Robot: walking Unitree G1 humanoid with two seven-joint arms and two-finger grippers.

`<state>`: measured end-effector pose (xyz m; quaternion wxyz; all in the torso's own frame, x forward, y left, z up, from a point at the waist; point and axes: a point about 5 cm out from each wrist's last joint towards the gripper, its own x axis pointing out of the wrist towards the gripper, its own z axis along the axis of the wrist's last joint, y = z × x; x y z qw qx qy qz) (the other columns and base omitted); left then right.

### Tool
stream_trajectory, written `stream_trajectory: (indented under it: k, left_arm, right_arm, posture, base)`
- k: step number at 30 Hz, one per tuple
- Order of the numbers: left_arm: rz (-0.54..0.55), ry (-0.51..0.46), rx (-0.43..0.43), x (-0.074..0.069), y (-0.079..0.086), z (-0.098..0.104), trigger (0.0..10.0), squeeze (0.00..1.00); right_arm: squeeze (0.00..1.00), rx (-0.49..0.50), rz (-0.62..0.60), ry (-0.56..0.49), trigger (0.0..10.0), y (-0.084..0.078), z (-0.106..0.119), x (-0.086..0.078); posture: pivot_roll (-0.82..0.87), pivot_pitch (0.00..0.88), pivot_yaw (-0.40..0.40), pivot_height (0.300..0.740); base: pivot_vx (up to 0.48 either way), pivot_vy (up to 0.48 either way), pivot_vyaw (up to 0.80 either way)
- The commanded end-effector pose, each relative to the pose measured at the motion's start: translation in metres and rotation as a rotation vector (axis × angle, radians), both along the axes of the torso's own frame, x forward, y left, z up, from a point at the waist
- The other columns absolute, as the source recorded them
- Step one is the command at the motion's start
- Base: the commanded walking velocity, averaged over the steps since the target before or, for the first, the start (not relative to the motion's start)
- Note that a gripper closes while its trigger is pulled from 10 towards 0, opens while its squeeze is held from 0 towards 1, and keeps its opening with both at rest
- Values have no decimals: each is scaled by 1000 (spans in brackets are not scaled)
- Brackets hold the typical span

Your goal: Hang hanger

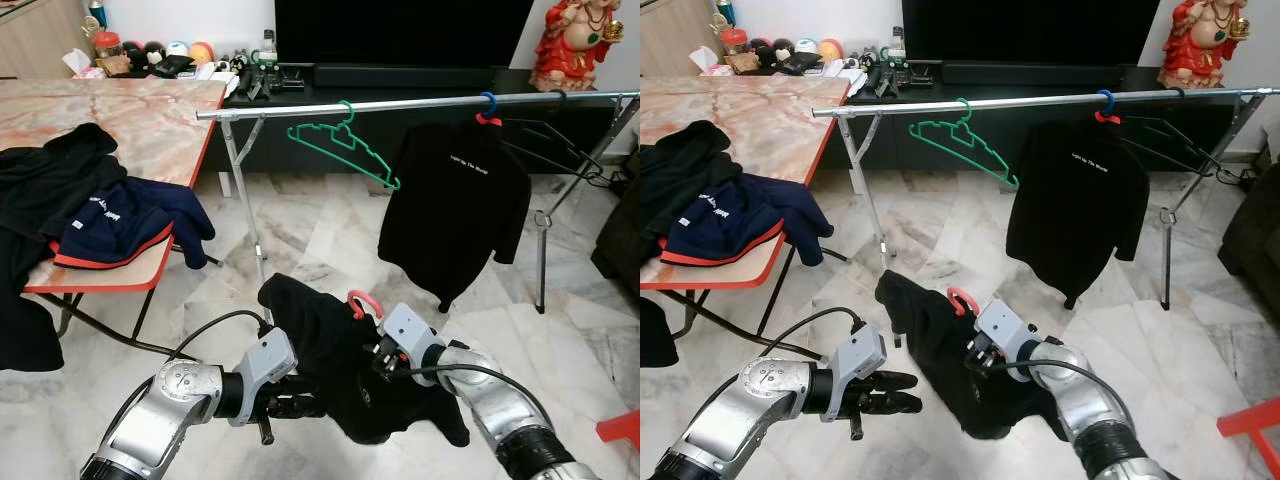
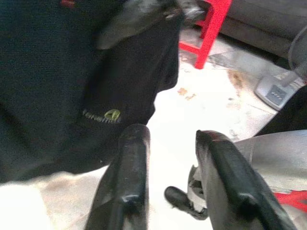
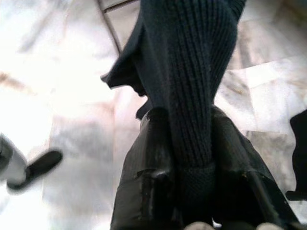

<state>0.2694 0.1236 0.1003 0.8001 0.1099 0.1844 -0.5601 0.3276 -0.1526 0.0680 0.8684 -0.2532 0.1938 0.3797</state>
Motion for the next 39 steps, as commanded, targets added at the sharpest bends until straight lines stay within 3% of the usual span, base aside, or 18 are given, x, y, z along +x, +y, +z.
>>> stream_trajectory:
  k: [1,3,6,9,20,21,22,30,39]
  left_arm:
    - [22,-15,19,1,8,1,10000,1000]
    - [57,-32,45,5,20,4,10000,1000]
    - [85,-43,62,8,30,7,10000,1000]
    - [124,-58,79,15,40,10,10000,1000]
    - [19,-38,46,23,21,7,10000,1000]
    - [-22,-31,45,21,16,6,10000,588]
    - [-32,-31,45,21,13,6,10000,0]
    - [-65,-12,34,19,4,2,10000,0]
    - [-139,15,91,9,-3,-11,10000,0]
  right_arm:
    - [0,-12,50,-13,0,-2,3,0]
    - [0,-51,199,36,0,-12,-5,-13]
    - [0,-128,248,77,0,-27,-11,-20]
    - [0,-86,287,123,0,-33,-10,-25]
    - [0,-46,439,131,0,-22,-2,-28]
    - [0,-41,451,122,0,-20,1,-27]
    - [0,-33,462,118,0,-18,4,-27]
    - [0,-10,531,119,0,-11,10,-29]
    - [0,-7,559,95,0,-1,16,-25]
  posture:
    - [17,45,-10,740]
    - [17,39,-12,740]
    - [16,35,-17,740]
    - [15,33,-13,740]
    - [6,79,-13,740]
    - [-1,88,-9,740]
    - [-1,91,-7,740]
    - [-1,100,-8,740]
    - [6,75,-11,740]
  base:
    - [0,0,0]
    - [0,0,0]
    - [0,0,0]
    - [0,0,0]
    - [0,0,0]
    - [0,0,0]
    - [0,0,0]
    - [0,0,0]
    - [0,0,0]
